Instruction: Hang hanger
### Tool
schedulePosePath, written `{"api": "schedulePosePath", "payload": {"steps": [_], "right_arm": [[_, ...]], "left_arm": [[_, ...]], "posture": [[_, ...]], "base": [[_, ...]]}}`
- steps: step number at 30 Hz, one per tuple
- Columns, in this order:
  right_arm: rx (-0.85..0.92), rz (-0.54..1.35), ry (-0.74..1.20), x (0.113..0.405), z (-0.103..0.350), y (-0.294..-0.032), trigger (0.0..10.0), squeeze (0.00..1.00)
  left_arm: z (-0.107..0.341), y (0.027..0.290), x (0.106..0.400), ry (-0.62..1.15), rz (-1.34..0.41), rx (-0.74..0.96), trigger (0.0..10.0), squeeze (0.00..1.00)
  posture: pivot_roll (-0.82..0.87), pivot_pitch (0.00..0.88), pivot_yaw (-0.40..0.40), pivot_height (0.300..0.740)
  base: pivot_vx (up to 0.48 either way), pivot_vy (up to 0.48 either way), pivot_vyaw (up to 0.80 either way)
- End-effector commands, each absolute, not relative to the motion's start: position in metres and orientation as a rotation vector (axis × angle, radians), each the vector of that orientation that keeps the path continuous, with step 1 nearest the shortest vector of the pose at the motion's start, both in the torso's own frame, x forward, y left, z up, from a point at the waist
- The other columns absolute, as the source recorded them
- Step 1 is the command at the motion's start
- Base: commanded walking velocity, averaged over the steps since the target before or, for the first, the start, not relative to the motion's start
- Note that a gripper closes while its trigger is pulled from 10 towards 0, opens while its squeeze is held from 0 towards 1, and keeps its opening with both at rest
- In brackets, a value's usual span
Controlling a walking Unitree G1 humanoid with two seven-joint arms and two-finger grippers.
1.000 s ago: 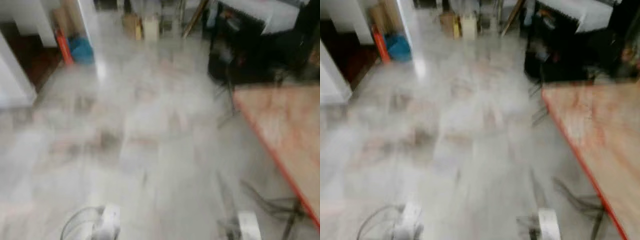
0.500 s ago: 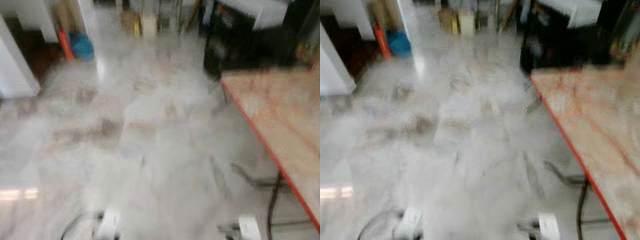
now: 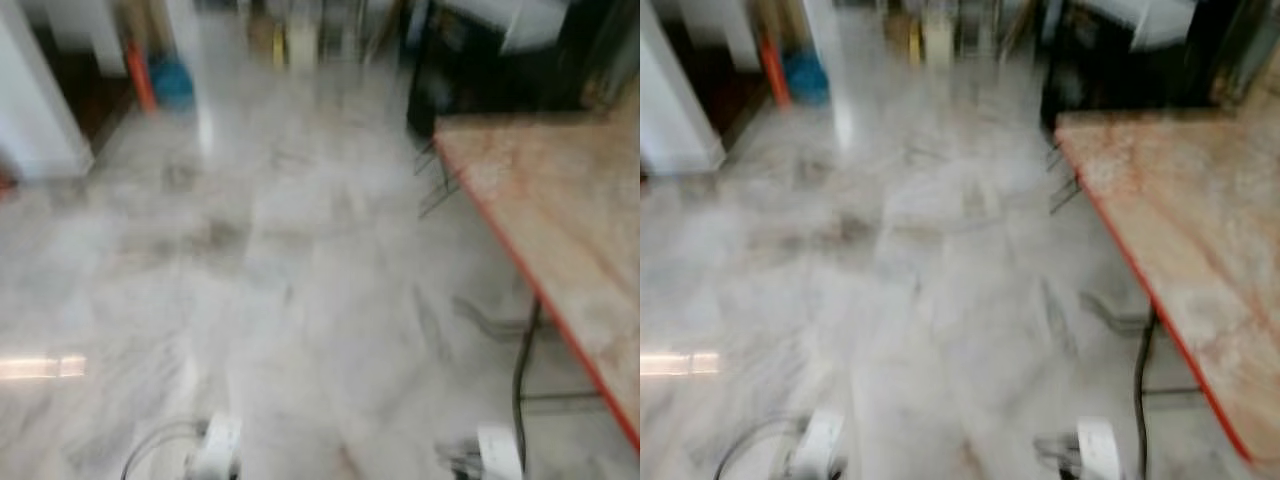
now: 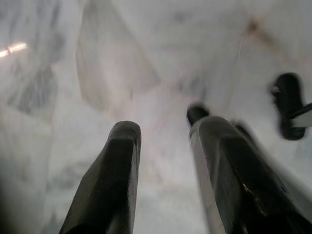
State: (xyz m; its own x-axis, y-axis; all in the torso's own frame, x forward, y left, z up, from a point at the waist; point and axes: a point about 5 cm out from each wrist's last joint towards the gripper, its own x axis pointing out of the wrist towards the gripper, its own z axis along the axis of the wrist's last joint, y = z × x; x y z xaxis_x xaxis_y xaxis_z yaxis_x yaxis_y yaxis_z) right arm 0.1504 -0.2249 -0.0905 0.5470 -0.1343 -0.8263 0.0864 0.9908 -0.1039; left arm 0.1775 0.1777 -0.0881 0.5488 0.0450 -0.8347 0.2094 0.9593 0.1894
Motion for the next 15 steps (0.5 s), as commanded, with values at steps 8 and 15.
{"api": "schedulePosePath", "payload": {"steps": [8,15], "right_arm": [[-0.064,-0.143,0.981,0.1507,-0.0894,-0.2294,10.0,0.0],[-0.064,-0.142,0.981,0.1508,-0.0894,-0.2289,10.0,0.0]], "left_arm": [[-0.0881,0.173,0.1788,0.99,-0.113,0.279,10.0,0.0],[-0.0881,0.173,0.1788,0.99,-0.115,0.281,10.0,0.0]], "posture": [[-0.14,0.0,0.009,0.74],[-0.14,0.0,0.01,0.74]], "base": [[-0.361,0.0,0.0],[-0.363,0.0,0.0]]}}
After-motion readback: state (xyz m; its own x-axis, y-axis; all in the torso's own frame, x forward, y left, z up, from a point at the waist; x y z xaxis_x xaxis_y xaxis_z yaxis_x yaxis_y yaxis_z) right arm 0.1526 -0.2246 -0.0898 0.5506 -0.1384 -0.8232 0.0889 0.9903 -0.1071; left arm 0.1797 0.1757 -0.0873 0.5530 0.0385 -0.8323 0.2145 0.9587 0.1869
